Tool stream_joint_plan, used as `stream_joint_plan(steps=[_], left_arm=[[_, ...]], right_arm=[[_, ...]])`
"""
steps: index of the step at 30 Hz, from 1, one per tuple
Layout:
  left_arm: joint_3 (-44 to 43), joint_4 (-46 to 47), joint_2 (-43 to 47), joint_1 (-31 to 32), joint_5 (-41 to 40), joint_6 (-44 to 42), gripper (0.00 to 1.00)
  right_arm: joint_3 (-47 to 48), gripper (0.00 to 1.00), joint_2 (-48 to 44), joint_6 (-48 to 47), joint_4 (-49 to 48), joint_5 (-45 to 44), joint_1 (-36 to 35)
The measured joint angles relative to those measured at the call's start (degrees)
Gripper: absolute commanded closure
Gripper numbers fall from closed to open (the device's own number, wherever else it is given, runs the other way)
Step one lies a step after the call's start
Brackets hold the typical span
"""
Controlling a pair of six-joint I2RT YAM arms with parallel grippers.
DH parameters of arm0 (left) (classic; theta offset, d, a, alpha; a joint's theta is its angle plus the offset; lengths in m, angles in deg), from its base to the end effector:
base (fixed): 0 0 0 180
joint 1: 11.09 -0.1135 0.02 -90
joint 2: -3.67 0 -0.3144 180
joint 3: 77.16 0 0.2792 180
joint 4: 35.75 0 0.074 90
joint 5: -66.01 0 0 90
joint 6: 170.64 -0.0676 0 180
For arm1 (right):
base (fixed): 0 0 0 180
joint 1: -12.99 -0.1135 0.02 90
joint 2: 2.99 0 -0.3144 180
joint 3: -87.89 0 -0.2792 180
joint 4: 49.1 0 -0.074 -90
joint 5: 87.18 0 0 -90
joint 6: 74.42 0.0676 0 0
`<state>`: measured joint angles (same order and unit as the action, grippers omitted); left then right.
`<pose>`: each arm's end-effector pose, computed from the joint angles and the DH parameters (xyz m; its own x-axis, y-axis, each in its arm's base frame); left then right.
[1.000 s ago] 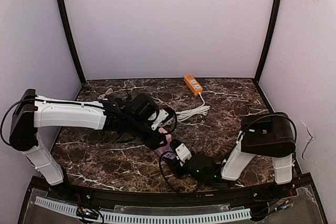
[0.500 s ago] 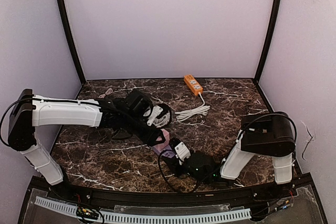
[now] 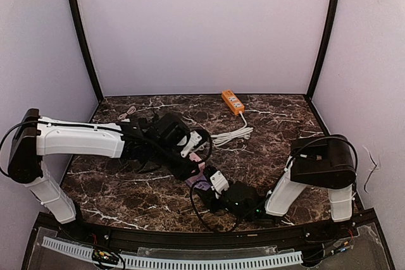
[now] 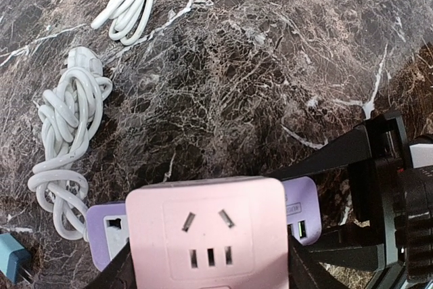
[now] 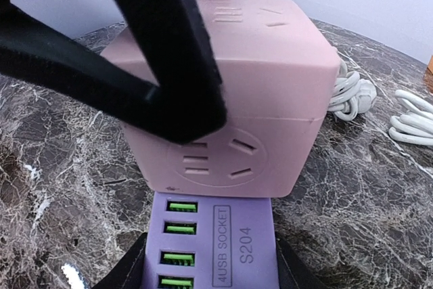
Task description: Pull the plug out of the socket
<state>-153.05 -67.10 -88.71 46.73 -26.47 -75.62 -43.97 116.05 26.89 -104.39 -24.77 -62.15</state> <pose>0.2133 -0.3334 0.2435 -0.4659 0.5763 -0.6714 0.7924 0.6094 -0.0268 0.1310 0.3718 0.0885 -0.2132 -0.1259 -0.9689 -0.7143 0.6967 0.0667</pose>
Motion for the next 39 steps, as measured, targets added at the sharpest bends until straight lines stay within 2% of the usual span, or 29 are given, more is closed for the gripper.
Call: stream_joint_plan(steps=[6, 16, 23, 30, 39], left_arm=[[-0.26, -0.55, -0.04, 0.85, -2.43, -0.79, 0.89], [-0.22, 8.46, 3.78, -3.26, 9.11, 5.53, 0.89], [-0.24, 7.52, 4.13, -3.37, 7.56, 5.66, 0.90], [-1.75, -0.22, 5.44, -7.37, 1.18, 6.43, 0.91], [-9.42, -21.38, 10.62, -14.23, -8.66, 12.74, 0.90]], right_arm=[[0.63, 1.00, 0.42, 0.15, 0.11, 0.07, 0.09], [1.05, 1.00, 1.60, 0.00, 2.75, 0.33, 0.52], [1.05, 1.00, 1.60, 0.02, 2.78, 0.31, 0.55], [1.05, 1.00, 1.60, 0.17, 2.75, 0.31, 0.55], [1.05, 1.00, 1.60, 0.20, 2.75, 0.31, 0.57]])
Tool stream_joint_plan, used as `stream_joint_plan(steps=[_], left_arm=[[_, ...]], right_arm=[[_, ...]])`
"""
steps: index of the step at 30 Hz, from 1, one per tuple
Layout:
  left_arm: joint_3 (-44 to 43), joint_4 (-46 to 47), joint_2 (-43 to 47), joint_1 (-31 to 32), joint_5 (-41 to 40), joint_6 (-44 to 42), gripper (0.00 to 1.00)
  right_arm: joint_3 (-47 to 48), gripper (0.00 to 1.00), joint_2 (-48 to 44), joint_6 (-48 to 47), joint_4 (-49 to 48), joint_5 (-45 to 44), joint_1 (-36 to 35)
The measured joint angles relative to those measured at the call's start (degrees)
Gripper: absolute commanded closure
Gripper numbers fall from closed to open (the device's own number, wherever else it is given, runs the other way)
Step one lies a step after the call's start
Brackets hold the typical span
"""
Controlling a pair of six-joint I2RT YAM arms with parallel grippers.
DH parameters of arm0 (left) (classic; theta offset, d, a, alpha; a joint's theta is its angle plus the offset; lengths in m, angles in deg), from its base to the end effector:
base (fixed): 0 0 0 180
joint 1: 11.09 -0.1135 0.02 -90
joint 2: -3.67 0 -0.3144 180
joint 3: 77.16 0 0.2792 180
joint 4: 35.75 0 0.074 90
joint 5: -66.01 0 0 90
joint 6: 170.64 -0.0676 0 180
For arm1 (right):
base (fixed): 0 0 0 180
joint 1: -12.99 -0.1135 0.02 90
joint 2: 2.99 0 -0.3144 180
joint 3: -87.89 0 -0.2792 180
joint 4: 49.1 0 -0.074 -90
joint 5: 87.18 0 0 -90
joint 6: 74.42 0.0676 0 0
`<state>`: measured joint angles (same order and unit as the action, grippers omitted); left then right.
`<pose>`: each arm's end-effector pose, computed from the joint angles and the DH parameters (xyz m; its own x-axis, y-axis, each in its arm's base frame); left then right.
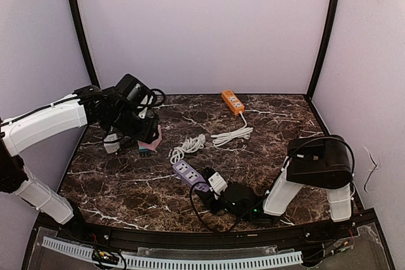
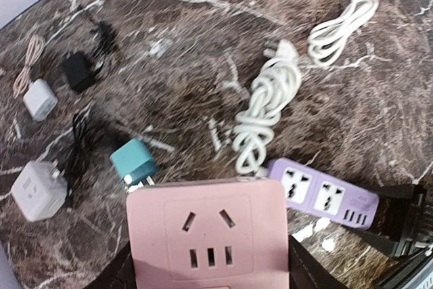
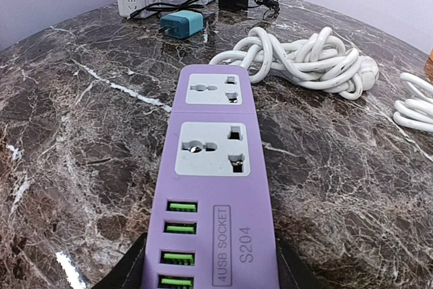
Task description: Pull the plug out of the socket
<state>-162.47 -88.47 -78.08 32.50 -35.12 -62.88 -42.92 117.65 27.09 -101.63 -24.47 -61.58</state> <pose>0.2591 -0.2286 0.3358 -0.7003 0.2534 -0.6673 0.3901 0.9188 -0.0604 0.1352 0.3734 0.0758 -0.2324 -0.1757 -0.9566 -0.7091 0.7037 0.0431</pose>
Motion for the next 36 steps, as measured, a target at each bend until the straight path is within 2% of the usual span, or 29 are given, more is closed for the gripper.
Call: stream_joint_plan(steps=[7, 14, 25, 36], left_arm=[[-1.64, -18.12, -0.76, -2.69, -4.07, 2.43, 0.89], [-1.64, -25.81, -6.56, -5.38, -5.84, 1.62, 0.89], [-1.22, -27.12, -15.19, -5.99, -4.50, -2.86, 0.89], [1.38, -24.76, -17.79, -6.21, -1.60, -5.42, 0.80]], right_arm=[[-0.04, 1.00, -0.07, 0.17, 0.02, 0.04, 0.07], [-0.85, 1.00, -0.37, 0.79, -0.55, 0.50, 0.48], [-2.03, 1.00, -0.90, 1.27, -1.20, 0.46, 0.94], [-2.29, 1.00, -0.98, 1.68, -1.44, 0.48, 1.11]])
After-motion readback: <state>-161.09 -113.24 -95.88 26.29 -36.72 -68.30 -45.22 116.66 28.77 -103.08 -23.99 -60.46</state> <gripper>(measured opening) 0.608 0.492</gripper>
